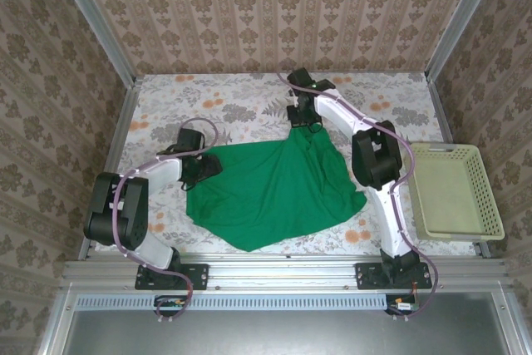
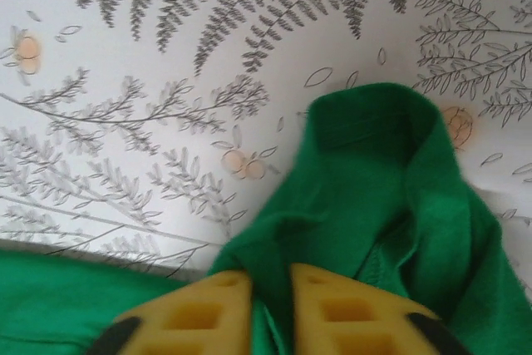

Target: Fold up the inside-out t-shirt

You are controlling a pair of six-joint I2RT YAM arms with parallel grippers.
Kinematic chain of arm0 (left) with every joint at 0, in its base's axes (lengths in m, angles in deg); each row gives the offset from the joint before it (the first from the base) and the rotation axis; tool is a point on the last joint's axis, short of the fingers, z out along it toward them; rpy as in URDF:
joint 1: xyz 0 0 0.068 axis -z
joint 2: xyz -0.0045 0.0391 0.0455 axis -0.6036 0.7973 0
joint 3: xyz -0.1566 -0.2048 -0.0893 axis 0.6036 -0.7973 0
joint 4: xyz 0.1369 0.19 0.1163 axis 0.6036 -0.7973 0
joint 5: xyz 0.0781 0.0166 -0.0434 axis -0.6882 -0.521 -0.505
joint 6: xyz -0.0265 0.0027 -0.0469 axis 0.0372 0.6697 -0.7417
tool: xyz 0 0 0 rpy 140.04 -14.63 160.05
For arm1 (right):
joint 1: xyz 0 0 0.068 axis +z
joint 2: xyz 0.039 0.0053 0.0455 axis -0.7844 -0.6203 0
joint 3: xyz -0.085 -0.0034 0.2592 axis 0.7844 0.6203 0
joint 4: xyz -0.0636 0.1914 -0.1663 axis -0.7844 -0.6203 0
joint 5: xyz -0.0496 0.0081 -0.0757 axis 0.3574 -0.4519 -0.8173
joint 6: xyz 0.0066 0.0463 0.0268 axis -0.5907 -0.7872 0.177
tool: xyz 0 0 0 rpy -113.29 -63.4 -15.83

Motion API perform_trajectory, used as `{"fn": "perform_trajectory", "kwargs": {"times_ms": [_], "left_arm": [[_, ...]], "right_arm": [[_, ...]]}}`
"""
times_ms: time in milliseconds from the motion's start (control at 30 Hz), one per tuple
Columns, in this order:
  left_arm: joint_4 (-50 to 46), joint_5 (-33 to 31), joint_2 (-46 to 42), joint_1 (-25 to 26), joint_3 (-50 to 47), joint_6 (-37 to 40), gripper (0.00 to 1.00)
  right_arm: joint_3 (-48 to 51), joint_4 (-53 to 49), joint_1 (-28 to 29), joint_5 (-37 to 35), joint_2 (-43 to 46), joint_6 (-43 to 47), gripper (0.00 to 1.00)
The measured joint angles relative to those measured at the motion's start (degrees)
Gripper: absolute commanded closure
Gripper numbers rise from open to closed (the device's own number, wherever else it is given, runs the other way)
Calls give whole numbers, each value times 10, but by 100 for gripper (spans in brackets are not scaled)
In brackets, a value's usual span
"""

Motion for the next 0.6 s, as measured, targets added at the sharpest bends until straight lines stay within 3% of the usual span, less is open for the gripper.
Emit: {"fn": "perform_trajectory", "kwargs": {"times_ms": [267, 600], "left_arm": [[10, 1, -3, -1, -5, -5, 32], [10, 1, -3, -2, -5, -5, 33]], "right_arm": [[96, 13, -33, 5, 57, 2, 71], [96, 36, -40, 6, 60, 0, 73]]}}
